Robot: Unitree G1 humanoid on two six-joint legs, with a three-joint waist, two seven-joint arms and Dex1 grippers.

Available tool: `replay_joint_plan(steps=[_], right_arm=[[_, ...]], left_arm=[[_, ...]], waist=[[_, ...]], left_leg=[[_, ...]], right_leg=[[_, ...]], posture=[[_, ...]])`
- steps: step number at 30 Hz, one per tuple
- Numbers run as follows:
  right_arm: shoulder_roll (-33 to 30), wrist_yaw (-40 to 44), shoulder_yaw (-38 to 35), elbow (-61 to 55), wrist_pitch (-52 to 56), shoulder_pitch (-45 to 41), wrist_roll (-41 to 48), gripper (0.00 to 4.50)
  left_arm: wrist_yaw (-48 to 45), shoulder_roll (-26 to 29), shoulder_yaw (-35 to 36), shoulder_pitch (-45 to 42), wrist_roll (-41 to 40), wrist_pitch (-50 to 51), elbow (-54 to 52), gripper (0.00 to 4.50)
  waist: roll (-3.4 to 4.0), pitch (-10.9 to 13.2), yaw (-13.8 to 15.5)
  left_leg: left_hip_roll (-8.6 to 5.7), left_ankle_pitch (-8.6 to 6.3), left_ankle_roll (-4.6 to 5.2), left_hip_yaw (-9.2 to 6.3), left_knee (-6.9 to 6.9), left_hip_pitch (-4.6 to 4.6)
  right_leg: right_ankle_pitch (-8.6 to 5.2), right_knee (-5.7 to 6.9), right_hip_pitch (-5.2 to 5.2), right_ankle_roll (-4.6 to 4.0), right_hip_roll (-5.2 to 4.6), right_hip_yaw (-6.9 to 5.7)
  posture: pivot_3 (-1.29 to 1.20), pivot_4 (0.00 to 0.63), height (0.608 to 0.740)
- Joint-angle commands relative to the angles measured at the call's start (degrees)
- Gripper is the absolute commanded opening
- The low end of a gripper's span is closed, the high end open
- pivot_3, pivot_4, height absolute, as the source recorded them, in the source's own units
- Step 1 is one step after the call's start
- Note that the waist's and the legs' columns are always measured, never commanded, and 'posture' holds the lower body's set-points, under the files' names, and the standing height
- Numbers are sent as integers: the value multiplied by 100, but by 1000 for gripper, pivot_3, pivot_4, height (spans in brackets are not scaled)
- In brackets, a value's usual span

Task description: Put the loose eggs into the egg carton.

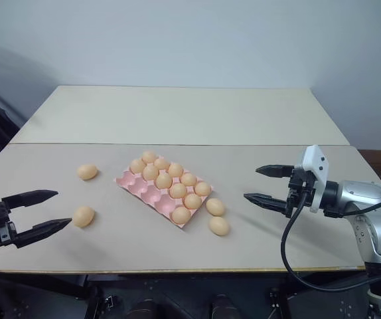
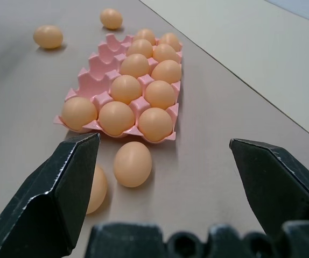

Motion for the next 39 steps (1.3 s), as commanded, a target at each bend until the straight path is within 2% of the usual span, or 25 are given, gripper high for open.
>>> replay_joint_plan(steps=[1, 16, 23, 27, 33, 39], right_arm=[[-78, -10, -165, -128, -92, -19, 43, 4500], [-239, 70, -209, -228, 112, -10, 186, 4500], [-450, -11, -16, -114, 20, -23, -166, 4500], [-431, -69, 302, -55, -88, -110, -527, 4500], [-325, 138, 434, -356, -3, -161, -318, 4500], [-148, -155, 1445, -786, -181, 103, -1142, 4500]], left_arm=[[102, -3, 225, -116, -166, 61, -72, 4487], [-40, 45, 185, -189, -237, 79, -171, 4487], [-38, -11, 98, -297, -365, 102, -247, 4487], [-63, 24, 40, -381, -348, 75, -239, 4487], [-61, 11, -42, -431, -343, 73, -304, 4487], [-50, 3, -163, -471, -288, 29, -297, 4487]], waist=[[0, 0, 0], [0, 0, -1], [0, 0, 0], [0, 0, -15], [0, 0, -6], [0, 0, -4]], left_leg=[[0, 0, 0, 0, 0, 0], [0, 0, 0, 0, 0, 0], [0, 0, 0, 0, 0, 1], [0, 0, 0, 0, 0, 1], [0, 0, 0, 0, 0, -1], [1, 0, 0, -1, 1, 1]], right_leg=[[0, 0, 0, 0, 0, 0], [0, 0, 0, 0, 0, 0], [0, 1, 0, 0, 0, 0], [0, 0, 0, 0, 0, 0], [0, 0, -1, 0, 0, 0], [0, 1, 0, 0, 1, -1]], posture=[[0, 150, 740], [0, 150, 740], [0, 150, 740], [0, 150, 740], [0, 150, 740], [0, 150, 740]])
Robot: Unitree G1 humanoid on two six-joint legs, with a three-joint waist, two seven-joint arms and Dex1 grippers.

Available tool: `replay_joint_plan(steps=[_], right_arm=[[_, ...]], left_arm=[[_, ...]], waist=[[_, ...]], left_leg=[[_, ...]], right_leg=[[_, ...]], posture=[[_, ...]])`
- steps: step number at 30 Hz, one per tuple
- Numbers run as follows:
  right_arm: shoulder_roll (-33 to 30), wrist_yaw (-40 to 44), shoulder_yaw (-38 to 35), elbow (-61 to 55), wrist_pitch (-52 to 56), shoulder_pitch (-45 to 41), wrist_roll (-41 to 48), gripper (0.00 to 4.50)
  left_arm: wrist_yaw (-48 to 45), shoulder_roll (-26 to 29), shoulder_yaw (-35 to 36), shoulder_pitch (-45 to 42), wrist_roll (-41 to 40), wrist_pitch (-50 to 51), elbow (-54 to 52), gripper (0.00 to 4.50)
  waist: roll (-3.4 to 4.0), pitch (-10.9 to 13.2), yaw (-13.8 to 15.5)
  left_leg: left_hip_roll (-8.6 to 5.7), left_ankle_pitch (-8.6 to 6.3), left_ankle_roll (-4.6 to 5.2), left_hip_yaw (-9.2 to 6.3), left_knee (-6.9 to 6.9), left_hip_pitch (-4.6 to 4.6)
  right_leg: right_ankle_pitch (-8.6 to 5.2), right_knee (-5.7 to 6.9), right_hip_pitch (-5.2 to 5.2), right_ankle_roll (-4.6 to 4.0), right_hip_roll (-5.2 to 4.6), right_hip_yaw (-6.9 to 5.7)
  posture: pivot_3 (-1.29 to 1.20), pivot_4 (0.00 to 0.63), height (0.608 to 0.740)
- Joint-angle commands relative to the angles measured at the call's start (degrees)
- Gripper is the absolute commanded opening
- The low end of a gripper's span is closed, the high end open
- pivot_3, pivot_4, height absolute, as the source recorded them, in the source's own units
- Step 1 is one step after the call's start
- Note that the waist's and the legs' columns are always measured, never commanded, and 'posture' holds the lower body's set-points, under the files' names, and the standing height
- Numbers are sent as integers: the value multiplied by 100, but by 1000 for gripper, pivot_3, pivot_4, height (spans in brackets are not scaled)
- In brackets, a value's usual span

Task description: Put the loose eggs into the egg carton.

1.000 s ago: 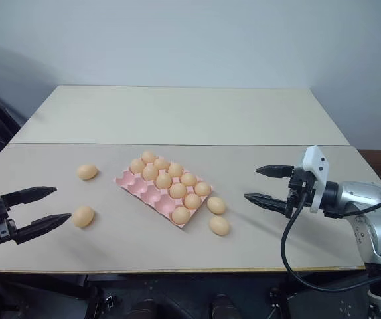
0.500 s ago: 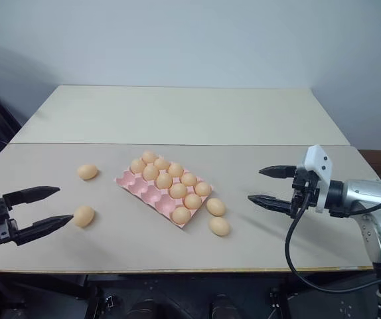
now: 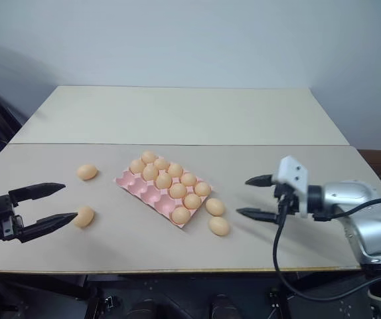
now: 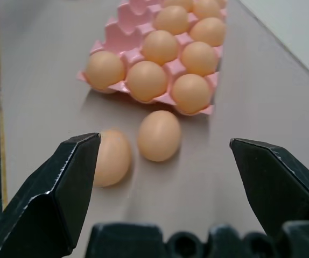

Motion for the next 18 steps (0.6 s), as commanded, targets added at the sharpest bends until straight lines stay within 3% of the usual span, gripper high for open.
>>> replay_joint_plan(steps=[1, 12, 15, 18], right_arm=[[98, -190, 440, -279, -182, 108, -434, 4500], [477, -529, 1130, -449, -26, 142, -922, 4500], [552, -583, 1244, -362, 14, 86, -1021, 3865], [615, -592, 1295, -331, 68, 36, -1058, 2830]], left_arm=[[-3, 26, 15, -72, -15, -133, -134, 4487], [-42, 68, -47, -135, 41, -159, -84, 4487], [-39, 67, -58, -149, 50, -155, -94, 4500], [-31, 53, -49, -142, 61, -160, -112, 4500]], waist=[[0, 0, 3], [0, 0, 10], [0, 0, 9], [0, 0, 3]], left_leg=[[-1, 0, 0, 1, 1, -1], [-1, 0, 0, 1, 0, -2], [-1, 0, 0, 1, 1, -3], [-1, 0, 0, 1, 1, -2]], right_leg=[[0, 0, -1, 0, -1, 1], [0, 0, -3, 0, 0, 0], [0, -1, -2, 0, -1, 0], [0, 1, -3, 0, 0, 0]], posture=[[0, 150, 740], [0, 150, 740], [0, 150, 740], [0, 150, 740]])
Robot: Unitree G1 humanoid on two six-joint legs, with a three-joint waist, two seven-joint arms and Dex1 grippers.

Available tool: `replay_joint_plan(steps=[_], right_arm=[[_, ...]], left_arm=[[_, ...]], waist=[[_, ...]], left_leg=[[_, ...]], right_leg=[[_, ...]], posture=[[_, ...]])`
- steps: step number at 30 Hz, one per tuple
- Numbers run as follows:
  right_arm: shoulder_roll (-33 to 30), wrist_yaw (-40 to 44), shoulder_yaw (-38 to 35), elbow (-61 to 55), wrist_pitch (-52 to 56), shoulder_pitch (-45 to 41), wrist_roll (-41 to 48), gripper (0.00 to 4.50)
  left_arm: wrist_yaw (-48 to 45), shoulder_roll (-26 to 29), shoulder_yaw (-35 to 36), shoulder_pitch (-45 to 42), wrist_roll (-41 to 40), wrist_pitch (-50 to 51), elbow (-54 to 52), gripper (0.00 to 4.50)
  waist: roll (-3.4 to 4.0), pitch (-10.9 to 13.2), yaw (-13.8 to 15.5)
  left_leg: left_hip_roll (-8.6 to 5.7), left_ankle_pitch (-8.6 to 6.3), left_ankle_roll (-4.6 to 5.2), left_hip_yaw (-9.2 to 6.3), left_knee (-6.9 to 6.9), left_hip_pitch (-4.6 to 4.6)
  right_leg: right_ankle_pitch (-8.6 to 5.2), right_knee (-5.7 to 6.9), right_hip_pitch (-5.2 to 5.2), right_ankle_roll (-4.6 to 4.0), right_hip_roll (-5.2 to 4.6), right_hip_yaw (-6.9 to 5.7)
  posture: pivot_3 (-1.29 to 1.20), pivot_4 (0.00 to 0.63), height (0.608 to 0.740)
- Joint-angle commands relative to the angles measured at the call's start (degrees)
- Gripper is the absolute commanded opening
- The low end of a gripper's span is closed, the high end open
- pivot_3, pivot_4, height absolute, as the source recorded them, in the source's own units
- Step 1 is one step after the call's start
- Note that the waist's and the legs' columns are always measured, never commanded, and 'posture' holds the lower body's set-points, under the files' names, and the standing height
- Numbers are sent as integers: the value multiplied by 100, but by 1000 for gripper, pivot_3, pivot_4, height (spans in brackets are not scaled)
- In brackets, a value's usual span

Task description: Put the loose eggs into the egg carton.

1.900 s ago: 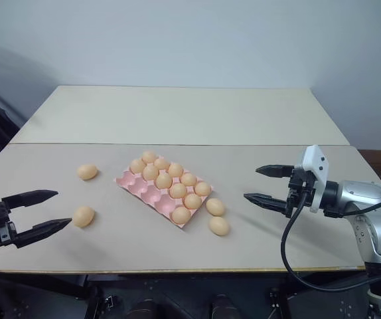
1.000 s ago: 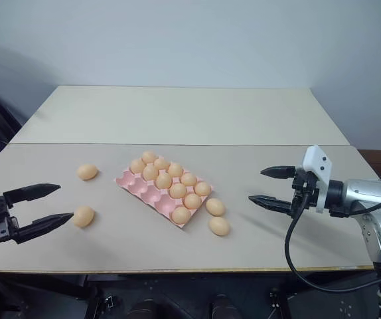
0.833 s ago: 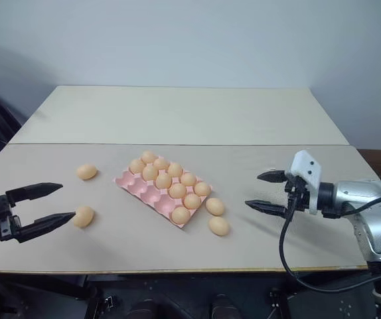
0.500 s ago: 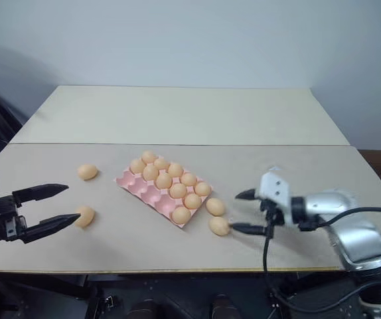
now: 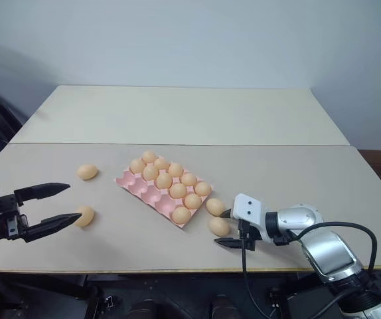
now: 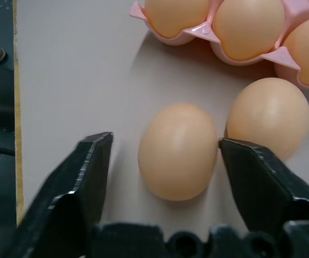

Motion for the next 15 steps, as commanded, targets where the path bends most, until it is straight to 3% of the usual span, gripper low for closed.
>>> replay_joint_plan(steps=[1, 4, 7, 11, 15], right_arm=[[28, -4, -18, -76, 54, -109, -4, 2408], [9, -1, -56, -80, 44, -110, 2, 1610], [-49, 109, -267, -68, 44, -116, 200, 1219], [-72, 245, -586, -33, 59, -265, 478, 1219], [305, 233, -904, -84, 365, -866, 1195, 1219]], left_arm=[[-17, 46, 65, -34, 11, -144, -122, 4500], [-8, 35, 85, -15, 8, -140, -146, 4500], [-6, 18, 112, 20, 11, -142, -166, 4500], [10, -16, 106, 56, 18, -158, -191, 4500], [14, -27, 86, 39, 20, -183, -173, 4500]], waist=[[0, 0, 3], [0, 0, 8], [0, 0, 8], [0, 0, 8], [0, 0, -45]], left_leg=[[0, 0, 0, 0, 0, 0], [0, 0, 0, 0, 0, -1], [0, 0, 0, 0, 0, -1], [0, 0, 0, 0, 0, -1], [1, 0, 0, 0, -1, 1]], right_leg=[[0, 0, 0, 0, 0, 0], [0, -3, 1, 0, -1, 0], [0, -2, 1, 0, 0, 0], [0, -2, 1, 0, 0, 0], [0, 2, 0, 0, 1, 1]], posture=[[0, 150, 740], [0, 150, 740], [0, 150, 740], [0, 150, 740], [0, 150, 740]])
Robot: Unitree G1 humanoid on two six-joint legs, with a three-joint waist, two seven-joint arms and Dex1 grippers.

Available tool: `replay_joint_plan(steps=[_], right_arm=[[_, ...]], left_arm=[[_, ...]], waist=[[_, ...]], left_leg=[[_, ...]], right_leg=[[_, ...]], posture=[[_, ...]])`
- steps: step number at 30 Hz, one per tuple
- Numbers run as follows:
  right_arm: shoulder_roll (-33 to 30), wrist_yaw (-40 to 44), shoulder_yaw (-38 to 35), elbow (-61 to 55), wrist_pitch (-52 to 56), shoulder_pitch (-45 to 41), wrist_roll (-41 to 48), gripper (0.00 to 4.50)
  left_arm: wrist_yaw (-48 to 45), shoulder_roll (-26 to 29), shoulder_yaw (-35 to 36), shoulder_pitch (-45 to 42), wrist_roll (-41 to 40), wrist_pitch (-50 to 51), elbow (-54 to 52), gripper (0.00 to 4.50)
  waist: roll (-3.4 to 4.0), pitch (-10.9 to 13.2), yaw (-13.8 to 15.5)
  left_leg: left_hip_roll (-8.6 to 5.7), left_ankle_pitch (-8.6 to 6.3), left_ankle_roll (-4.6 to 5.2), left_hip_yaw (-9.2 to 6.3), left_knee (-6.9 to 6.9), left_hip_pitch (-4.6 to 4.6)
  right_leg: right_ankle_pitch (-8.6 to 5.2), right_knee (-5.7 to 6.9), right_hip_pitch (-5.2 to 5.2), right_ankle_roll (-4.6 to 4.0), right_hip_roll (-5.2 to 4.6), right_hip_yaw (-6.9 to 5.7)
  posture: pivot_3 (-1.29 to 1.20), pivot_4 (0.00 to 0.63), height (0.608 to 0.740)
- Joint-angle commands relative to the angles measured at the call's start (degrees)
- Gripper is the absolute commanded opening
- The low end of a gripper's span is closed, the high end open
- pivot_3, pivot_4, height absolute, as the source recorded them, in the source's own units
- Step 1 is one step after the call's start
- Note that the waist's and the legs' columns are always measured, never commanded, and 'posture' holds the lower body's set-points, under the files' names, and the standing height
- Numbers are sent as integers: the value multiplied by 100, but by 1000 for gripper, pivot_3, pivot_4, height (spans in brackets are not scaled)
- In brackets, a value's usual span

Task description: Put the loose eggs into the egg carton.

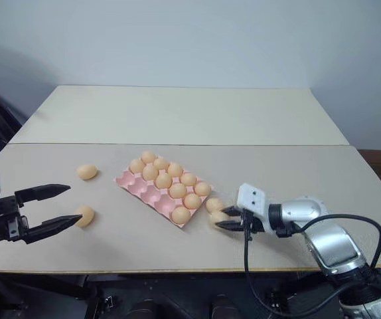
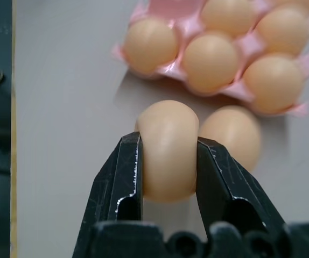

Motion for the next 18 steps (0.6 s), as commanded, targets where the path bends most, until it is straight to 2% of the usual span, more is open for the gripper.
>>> replay_joint_plan(steps=[1, 5, 10, 13, 18], right_arm=[[280, -11, -275, -150, 131, -470, 531, 1219], [879, -266, 187, 77, 31, -1089, 292, 1219], [1900, -904, 1150, 1091, -381, -1924, -776, 1219], [2184, -1058, 1439, 1446, -477, -2101, -1160, 1219], [2263, -1011, 1748, 1525, -603, -2009, -1516, 1219]], left_arm=[[-2, 2, 73, -28, -16, -133, -98, 4500], [-5, 15, 6, -86, 8, -182, -26, 4500], [20, 19, -153, -216, 46, -254, 53, 4500], [21, 20, -177, -253, 46, -254, 57, 4500], [23, 7, -123, -213, 51, -234, 7, 4500]], waist=[[0, 0, -24], [0, 0, -54], [0, 0, -119], [1, 0, -107], [2, 1, -92]], left_leg=[[0, 0, 0, 0, 0, 1], [0, 0, 0, -2, -1, -2], [0, 0, -1, -2, 0, -1], [0, 0, -1, -2, -2, -14], [0, 0, -1, -3, 1, -26]], right_leg=[[0, 1, 0, 0, 0, 0], [0, -3, 0, 0, -1, -2], [0, 9, -4, -1, 0, -1], [0, 7, -17, -1, -1, -2], [0, -1, -19, -1, -4, -9]], posture=[[0, 150, 740], [0, 150, 740], [0, 150, 740], [0, 150, 740], [0, 150, 740]])
